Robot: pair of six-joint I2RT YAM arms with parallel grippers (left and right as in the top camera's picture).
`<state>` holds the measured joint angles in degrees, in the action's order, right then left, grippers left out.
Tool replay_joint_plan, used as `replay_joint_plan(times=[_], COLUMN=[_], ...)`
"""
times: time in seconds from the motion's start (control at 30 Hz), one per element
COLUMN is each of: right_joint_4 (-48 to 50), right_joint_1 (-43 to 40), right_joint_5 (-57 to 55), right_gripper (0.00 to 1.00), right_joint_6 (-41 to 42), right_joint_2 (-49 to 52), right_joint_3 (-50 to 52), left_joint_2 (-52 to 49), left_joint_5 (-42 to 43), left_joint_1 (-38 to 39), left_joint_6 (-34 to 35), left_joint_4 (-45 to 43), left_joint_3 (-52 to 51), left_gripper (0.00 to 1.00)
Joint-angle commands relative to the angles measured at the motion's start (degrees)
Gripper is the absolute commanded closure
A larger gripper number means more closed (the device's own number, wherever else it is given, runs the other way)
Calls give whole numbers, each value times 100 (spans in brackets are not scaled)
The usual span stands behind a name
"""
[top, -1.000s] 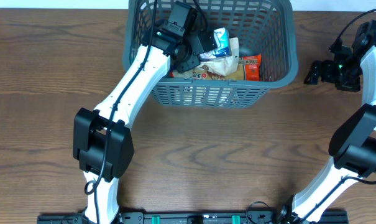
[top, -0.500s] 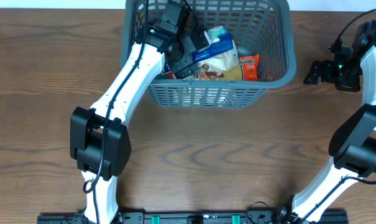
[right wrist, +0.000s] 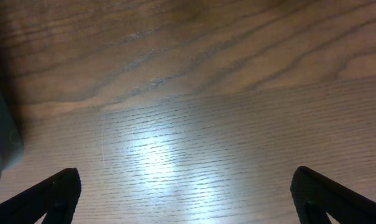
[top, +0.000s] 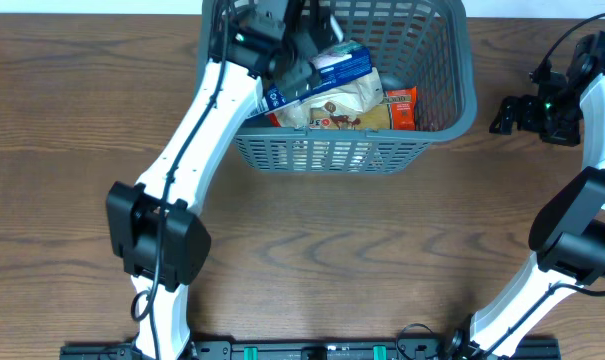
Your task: Pack container
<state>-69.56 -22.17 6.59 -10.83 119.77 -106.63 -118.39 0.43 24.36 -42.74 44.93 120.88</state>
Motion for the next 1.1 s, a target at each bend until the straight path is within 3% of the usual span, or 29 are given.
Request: replay_joint_plan(times=[0.0,0.23,0.4,0.57,0.8,1.07], right_joint_4=[-4,66,192,129,-605,-1480], right_joint_1=[-17,-17,46,214,647,1176], right_joint_5=[11,273,505,826,-114,-382], right_gripper=[1,1,1,1,1,1], right_joint_6=[-52,9,7,7,275,422], right_joint_2=[-46,-339,-743,-1283,-2184,-3206], right_joint_3=[11,-540,-1412,-1965,-1965,-1687], left_joint_2=[522,1261,1834,2135,2221,2900], left_joint_5=[-157,-160,-160,-153,817,1119], left_joint_1=[-98,-798,-1912,-3213,-4308,-4444], left_joint_6=[511,1696,3145,3803,3486,3633], left_joint_4=[179,1036,1563,2052,2929,2527], left_joint_3=[664,1073,1071,1069,1036,-33], left_gripper=[1,1,1,1,1,1])
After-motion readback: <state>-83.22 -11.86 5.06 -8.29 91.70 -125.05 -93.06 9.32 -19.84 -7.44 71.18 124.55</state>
